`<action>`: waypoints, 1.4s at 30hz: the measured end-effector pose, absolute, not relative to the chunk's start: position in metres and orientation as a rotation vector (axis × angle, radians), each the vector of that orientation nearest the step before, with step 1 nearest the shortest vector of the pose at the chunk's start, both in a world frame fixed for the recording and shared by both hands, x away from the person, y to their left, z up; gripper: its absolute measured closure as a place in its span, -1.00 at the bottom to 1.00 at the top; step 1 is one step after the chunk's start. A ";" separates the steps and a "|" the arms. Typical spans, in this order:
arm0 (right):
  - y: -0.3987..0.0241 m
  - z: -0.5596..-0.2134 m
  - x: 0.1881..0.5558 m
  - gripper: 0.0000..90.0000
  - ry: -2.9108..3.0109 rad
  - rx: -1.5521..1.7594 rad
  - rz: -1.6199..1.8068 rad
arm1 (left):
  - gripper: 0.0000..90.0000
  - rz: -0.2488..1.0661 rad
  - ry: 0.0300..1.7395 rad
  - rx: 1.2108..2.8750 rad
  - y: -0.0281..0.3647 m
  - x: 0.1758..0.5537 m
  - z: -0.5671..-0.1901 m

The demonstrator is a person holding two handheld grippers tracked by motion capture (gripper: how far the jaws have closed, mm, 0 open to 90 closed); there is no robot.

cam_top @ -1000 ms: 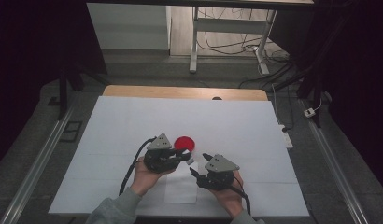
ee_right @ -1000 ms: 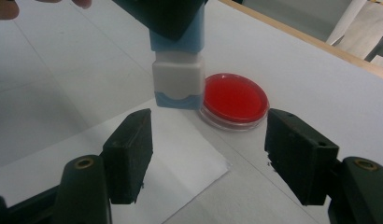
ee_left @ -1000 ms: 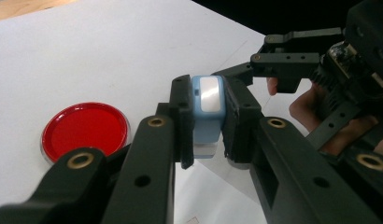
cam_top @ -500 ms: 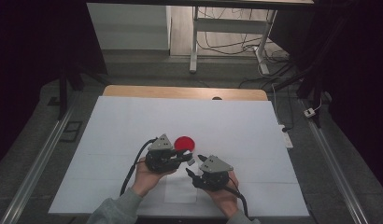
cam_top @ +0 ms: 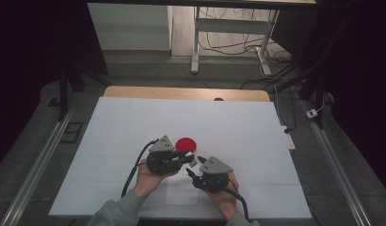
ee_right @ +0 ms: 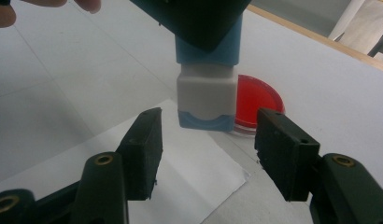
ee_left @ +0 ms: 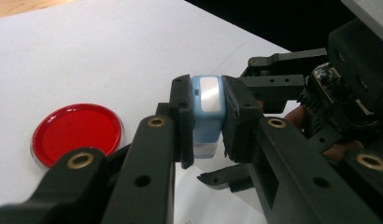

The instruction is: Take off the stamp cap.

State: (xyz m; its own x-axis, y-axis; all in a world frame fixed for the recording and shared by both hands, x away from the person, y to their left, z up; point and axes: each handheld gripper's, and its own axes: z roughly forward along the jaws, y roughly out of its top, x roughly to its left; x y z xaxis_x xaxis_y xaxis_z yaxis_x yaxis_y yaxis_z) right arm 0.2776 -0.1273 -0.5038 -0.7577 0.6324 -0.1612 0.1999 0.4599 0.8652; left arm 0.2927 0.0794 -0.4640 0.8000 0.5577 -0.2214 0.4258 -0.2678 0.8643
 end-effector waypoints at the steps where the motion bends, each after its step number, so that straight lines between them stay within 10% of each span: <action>1: -0.127 -0.504 0.278 -0.06 2.247 0.695 1.242 | 0.68 0.152 0.743 1.903 0.079 0.293 -0.464; 42: -0.122 -0.506 0.278 0.41 2.225 0.731 1.222 | 0.68 0.149 0.751 1.895 0.080 0.294 -0.466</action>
State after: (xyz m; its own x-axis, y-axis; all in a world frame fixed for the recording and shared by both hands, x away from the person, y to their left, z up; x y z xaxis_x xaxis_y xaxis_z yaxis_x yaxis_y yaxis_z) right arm 0.2779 -0.1224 -0.5061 -0.7338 0.6594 -0.1635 0.2157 0.4544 0.8643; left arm 0.2936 0.0797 -0.4656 0.7957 0.5608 -0.2288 0.4313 -0.2593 0.8641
